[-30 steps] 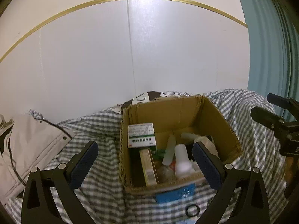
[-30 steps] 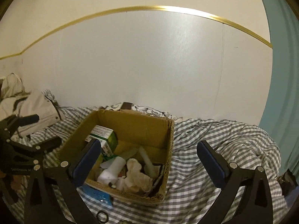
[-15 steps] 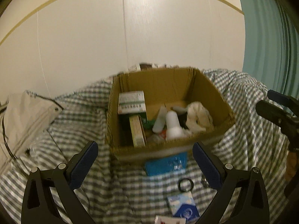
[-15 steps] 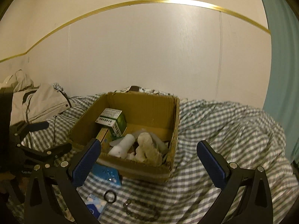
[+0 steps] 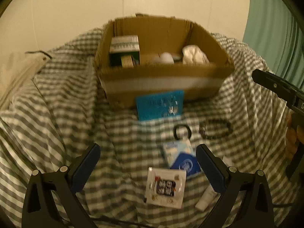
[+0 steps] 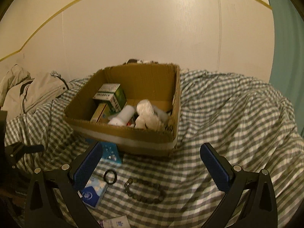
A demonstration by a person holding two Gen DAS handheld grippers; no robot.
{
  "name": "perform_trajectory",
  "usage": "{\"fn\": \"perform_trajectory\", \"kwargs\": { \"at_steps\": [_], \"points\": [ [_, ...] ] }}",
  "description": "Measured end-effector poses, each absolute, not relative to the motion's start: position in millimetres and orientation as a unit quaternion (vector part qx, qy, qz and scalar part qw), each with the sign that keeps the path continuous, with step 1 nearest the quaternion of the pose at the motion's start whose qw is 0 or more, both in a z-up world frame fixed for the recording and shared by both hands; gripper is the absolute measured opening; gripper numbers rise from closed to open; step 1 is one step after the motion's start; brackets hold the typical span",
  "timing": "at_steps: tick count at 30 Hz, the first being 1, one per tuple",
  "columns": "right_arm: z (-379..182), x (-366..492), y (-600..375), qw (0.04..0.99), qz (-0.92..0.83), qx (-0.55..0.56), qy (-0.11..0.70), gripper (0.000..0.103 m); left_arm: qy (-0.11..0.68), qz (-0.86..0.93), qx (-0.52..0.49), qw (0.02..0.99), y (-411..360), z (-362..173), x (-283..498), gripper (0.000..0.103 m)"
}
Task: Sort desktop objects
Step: 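Withdraw both tools from the box toward the remaining items, then grasp the white snack packet with the left tool while the right tool grasps the bead bracelet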
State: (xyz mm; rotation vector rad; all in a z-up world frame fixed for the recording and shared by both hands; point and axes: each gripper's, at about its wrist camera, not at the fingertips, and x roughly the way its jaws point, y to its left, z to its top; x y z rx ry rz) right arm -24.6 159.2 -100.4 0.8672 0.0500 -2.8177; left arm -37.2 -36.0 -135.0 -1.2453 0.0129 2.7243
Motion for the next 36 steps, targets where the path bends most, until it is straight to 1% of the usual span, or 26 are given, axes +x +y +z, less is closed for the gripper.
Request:
{"fn": "perform_trajectory", "kwargs": {
  "at_steps": [4,7,12,14,18,19,20,21,23,25,27,29,30,31,32,33,34,36],
  "points": [
    [-116.0,-26.0,152.8,0.096,-0.942,0.321,0.032,0.103,0.0,0.891,-0.443,0.095,-29.9,-149.2,-36.0,0.103],
    [-126.5,-30.3,148.0,0.09,-0.934,0.341,0.054,0.103,0.013,0.884,-0.455,0.107,-23.0,-158.1,-36.1,0.103],
    [-142.2,-35.8,145.8,0.101,-0.919,0.376,0.06,0.103,0.023,0.869,-0.479,0.118,-17.4,-171.4,-38.0,0.101],
    [-153.3,-41.2,142.2,0.105,-0.905,0.406,0.069,0.103,0.03,0.859,-0.497,0.117,-13.9,-180.9,-38.7,0.099],
    [-179.9,-48.7,131.7,0.116,-0.875,0.461,0.089,0.103,0.038,0.839,-0.531,0.112,-10.0,-197.8,-43.0,0.098],
    [-186.4,-50.4,130.7,0.118,-0.867,0.476,0.088,0.103,0.037,0.835,-0.537,0.111,-10.1,-200.7,-44.2,0.094],
    [-192.8,-52.4,129.6,0.114,-0.86,0.488,0.094,0.103,0.037,0.833,-0.542,0.109,-10.2,-203.0,-45.0,0.085],
    [-196.6,-53.8,128.2,0.11,-0.856,0.495,0.102,0.103,0.035,0.829,-0.547,0.108,-10.7,-205.7,-46.0,0.081],
    [-201.8,-54.7,127.1,0.11,-0.852,0.501,0.109,0.103,0.027,0.821,-0.559,0.113,-11.0,-211.4,-48.2,0.064],
    [-204.3,-55.1,126.7,0.115,-0.849,0.504,0.11,0.103,0.02,0.817,-0.563,0.12,-10.6,-213.7,-48.1,0.06],
    [-207.1,-55.8,126.7,0.124,-0.846,0.508,0.106,0.103,0.018,0.818,-0.562,0.121,-10.6,-213.4,-47.6,0.052],
    [-212.1,-58.9,127.8,0.135,-0.84,0.518,0.093,0.103,0.014,0.819,-0.56,0.122,-10.9,-212.7,-46.9,0.042],
    [-214.8,-60.8,128.6,0.135,-0.837,0.522,0.09,0.102,0.012,0.821,-0.558,0.123,-11.2,-211.6,-46.0,0.039],
    [-217.9,-62.9,130.6,0.135,-0.835,0.528,0.083,0.097,0.01,0.821,-0.557,0.123,-11.4,-211.0,-45.6,0.035],
    [-219.2,-63.9,132.0,0.138,-0.833,0.53,0.074,0.092,0.008,0.822,-0.556,0.123,-11.6,-210.5,-45.2,0.034],
    [-221.3,-65.7,134.4,0.143,-0.831,0.535,0.061,0.08,0.006,0.823,-0.554,0.123,-11.8,-210.0,-44.6,0.033],
    [-224.2,-67.8,136.6,0.143,-0.827,0.541,0.053,0.063,0.004,0.824,-0.553,0.124,-12.4,-209.5,-44.2,0.029],
    [-228.8,-69.6,136.4,0.139,-0.824,0.547,0.059,0.053,0.002,0.827,-0.548,0.123,-12.9,-206.8,-42.6,0.023]
  ]
}}
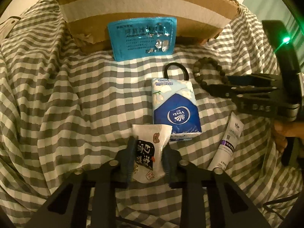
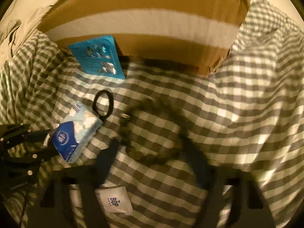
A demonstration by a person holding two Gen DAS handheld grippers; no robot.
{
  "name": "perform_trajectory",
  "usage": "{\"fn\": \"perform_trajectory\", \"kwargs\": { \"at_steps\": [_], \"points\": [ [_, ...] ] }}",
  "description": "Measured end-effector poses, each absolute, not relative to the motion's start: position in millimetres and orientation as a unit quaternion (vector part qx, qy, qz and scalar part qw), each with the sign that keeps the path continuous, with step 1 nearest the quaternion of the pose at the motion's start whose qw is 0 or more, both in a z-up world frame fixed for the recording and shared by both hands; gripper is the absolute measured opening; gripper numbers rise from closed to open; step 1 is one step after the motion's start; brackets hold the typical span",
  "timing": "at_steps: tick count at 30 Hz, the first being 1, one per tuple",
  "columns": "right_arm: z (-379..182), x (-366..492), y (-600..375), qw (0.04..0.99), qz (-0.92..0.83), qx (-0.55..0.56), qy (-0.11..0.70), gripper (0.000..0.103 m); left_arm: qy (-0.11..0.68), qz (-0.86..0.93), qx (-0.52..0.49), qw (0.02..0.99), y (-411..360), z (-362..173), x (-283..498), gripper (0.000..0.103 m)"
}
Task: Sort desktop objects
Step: 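Grasp the white snack packet with the left tool while the right tool grasps the bead bracelet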
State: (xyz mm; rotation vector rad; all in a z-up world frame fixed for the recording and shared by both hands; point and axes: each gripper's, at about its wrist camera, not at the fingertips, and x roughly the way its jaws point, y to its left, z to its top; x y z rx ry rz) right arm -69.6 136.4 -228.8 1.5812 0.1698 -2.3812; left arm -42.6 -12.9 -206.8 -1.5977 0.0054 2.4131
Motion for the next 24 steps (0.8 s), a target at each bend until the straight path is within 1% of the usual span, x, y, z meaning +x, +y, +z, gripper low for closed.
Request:
{"fn": "perform_trajectory", "kwargs": {
  "at_steps": [1,2,4,5,7,16,19,24],
  "points": [
    [-229.2,-68.9,134.5,0.14,-0.825,0.544,0.065,0.046,0.001,0.829,-0.545,0.124,-14.6,-204.0,-44.1,0.016],
    [-228.9,-68.0,133.0,0.141,-0.825,0.542,0.07,0.041,-0.001,0.833,-0.54,0.125,-14.8,-201.7,-43.2,0.011],
    [-227.7,-65.0,130.2,0.145,-0.826,0.539,0.079,0.018,-0.005,0.838,-0.531,0.128,-16.8,-198.4,-42.0,0.008],
    [-226.6,-63.8,130.3,0.145,-0.827,0.537,0.081,0.014,-0.007,0.84,-0.527,0.13,-16.9,-196.5,-41.0,0.007],
    [-223.2,-61.5,133.4,0.148,-0.83,0.533,0.074,0.012,-0.007,0.845,-0.518,0.131,-18.5,-191.8,-40.3,0.006],
    [-185.2,-43.0,165.7,0.169,-0.86,0.482,-0.013,0.012,-0.026,0.87,-0.473,0.134,-29.0,-163.5,-37.9,0.006],
    [-168.3,-44.9,161.5,0.18,-0.869,0.461,-0.021,0.011,-0.035,0.875,-0.464,0.134,-34.8,-155.6,-36.3,0.006],
    [-150.7,-38.5,147.1,0.189,-0.883,0.43,-0.005,0.011,-0.041,0.882,-0.451,0.131,-33.6,-144.4,-39.2,0.006]
  ]
}}
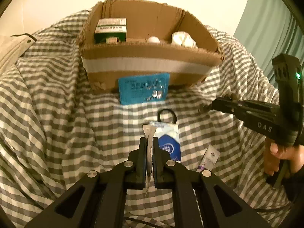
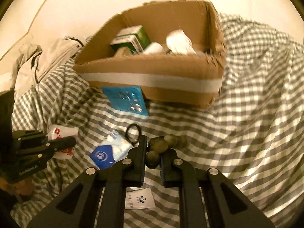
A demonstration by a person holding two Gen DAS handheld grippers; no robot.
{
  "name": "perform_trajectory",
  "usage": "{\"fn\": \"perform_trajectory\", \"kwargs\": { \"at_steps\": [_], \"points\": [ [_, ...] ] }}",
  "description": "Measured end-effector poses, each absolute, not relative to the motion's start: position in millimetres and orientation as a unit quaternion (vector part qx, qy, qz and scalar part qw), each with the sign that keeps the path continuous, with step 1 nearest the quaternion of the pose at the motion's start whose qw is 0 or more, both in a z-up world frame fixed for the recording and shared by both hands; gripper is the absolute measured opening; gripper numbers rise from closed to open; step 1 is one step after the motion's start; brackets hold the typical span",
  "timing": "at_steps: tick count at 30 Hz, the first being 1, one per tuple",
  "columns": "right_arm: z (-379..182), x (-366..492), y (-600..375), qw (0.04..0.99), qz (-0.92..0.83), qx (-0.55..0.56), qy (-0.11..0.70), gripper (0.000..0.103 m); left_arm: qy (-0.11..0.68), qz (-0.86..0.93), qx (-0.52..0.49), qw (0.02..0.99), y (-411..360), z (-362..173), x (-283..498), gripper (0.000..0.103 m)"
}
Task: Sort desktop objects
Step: 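Grasp the white snack packet with the left tool while the right tool grasps the bead bracelet, then carry the snack packet and bead bracelet into the box and release both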
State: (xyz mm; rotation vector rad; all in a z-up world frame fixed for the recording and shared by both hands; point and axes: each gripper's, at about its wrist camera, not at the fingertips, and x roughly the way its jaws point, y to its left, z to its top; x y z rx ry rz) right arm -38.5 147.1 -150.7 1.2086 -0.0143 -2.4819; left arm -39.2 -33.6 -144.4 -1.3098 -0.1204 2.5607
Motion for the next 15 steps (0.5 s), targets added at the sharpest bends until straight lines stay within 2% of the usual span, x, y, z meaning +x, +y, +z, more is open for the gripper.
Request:
{"fn": "perform_trajectory", "kwargs": {
  "at_steps": [15],
  "points": [
    [-104.5,-32.3,139.9,0.19,-0.913,0.361,-0.008,0.011,-0.039,0.908,-0.398,0.127,-37.0,-95.2,-54.1,0.006]
  ]
}}
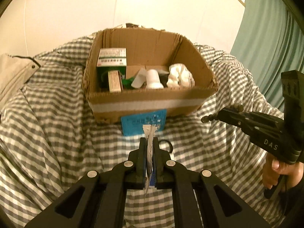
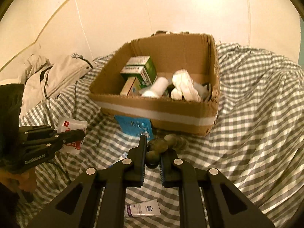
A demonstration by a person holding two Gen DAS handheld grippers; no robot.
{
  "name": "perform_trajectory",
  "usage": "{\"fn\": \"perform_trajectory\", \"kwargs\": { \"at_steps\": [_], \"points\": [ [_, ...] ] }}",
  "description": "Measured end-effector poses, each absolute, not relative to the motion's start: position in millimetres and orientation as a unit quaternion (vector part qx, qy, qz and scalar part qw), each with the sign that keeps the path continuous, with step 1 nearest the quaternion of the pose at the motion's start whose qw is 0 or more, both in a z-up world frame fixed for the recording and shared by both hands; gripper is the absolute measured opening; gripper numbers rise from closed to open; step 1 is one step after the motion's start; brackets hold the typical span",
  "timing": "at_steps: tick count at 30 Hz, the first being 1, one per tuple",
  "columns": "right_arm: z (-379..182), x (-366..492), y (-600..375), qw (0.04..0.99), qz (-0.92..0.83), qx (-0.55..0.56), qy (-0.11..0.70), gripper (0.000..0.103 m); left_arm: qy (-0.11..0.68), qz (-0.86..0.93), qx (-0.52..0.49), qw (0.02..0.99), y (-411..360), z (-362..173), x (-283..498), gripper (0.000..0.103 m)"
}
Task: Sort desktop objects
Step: 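Carry the snack packet and bead bracelet into the box and release both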
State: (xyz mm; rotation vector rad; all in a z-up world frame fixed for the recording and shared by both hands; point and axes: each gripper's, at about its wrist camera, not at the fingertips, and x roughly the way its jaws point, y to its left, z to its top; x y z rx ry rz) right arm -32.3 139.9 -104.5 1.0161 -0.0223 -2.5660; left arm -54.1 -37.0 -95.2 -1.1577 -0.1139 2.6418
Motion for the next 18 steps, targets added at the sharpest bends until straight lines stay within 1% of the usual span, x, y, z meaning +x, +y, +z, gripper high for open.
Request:
{"fn": "perform_trajectory", "kwargs": {
  "at_steps": [6,18],
  "points": [
    [-78.8,-35.7,140.3,0.189,-0.924,0.332,-0.004,0.011,-0.032,0.917,-0.376,0.131,-32.9,-73.0,-65.2,0.006],
    [-1.5,-58.8,128.0,0.198,-0.945,0.257,0.047,0.011,-0.015,0.941,-0.315,0.126,-38.3,-13.4,-103.9,0.006]
  ]
}}
